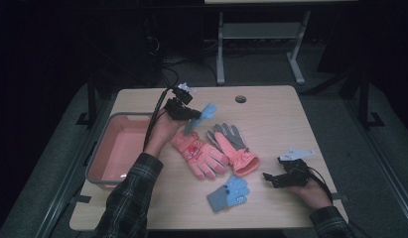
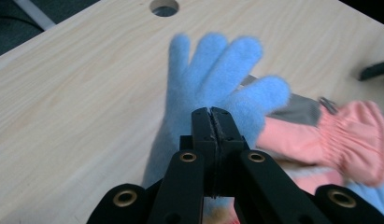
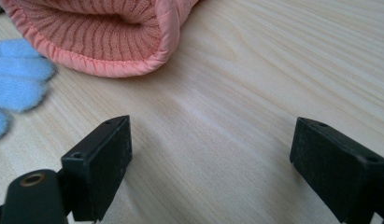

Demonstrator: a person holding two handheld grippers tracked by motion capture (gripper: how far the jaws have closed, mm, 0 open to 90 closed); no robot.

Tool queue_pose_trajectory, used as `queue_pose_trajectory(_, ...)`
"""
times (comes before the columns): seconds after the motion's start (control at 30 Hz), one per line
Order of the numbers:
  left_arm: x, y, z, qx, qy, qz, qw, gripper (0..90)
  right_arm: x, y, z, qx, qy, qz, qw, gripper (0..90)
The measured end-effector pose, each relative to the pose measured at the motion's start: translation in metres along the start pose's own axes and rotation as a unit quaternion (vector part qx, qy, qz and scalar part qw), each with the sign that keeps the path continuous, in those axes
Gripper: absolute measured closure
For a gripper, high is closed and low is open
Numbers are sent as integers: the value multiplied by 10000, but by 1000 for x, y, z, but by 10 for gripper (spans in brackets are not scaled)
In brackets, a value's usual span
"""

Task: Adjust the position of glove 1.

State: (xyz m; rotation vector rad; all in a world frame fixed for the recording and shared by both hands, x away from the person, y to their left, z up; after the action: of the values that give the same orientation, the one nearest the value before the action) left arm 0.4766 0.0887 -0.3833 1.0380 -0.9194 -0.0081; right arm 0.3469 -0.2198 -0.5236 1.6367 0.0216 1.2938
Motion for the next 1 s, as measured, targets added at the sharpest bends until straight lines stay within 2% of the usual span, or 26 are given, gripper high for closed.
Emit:
queue_pose_trajectory(0.07,-5,7,7,14,-89,-23,10000,895,0,0,0,-2,0,2,10000,123)
queue_pose_trajectory(0.13,-12,11,16,-96,-78,-43,9999,896,0,0,0,-2,3,1,10000,122)
queue_pose_trajectory(0.27,-26,19,30,-234,-195,-105,9995,895,0,0,0,-2,3,0,10000,122)
queue_pose_trajectory(0.33,-37,25,42,-322,-269,-148,9990,896,0,0,0,-2,2,3,10000,123)
queue_pose_trajectory(0.37,-37,25,42,-322,-269,-148,9990,895,0,0,0,-2,2,3,10000,123)
queue_pose_trajectory(0.4,-45,28,49,-390,-287,-135,9987,895,0,0,0,-4,5,5,10000,122)
queue_pose_trajectory(0.5,-52,29,56,-478,-237,-98,9985,895,0,0,0,-3,3,4,10000,123)
queue_pose_trajectory(0.53,-60,30,63,-533,-263,-93,9982,896,0,0,0,-3,2,4,10000,123)
queue_pose_trajectory(0.63,-68,32,71,-584,-310,-106,9978,895,0,0,0,-4,4,5,10000,123)
queue_pose_trajectory(0.73,-78,33,81,-629,-367,-157,9972,895,0,0,0,-2,2,3,10000,123)
queue_pose_trajectory(0.77,-86,33,88,-700,-371,-201,9967,896,0,0,0,-3,1,1,10000,123)
queue_pose_trajectory(0.8,-86,33,88,-700,-371,-201,9967,895,0,0,0,-3,1,1,10000,123)
queue_pose_trajectory(0.9,-101,32,101,-766,-463,-344,9954,896,0,0,0,-5,-2,3,10000,123)
queue_pose_trajectory(1.0,-107,30,107,-801,-432,-352,9952,895,0,0,0,-3,-1,-1,10000,123)
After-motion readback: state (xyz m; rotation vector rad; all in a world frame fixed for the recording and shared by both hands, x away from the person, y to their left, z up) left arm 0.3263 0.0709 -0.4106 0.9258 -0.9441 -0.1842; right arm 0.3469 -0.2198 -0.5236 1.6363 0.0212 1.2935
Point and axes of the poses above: each handheld gripper's, and its own axes: y roughly backward along the jaws, x roughly out of its top, z roughly to its right, the point moved 6 cm from there along -y, roughly forward along the jaws, and after that the axes turned 10 degrees about y, right-handed, at the moved point
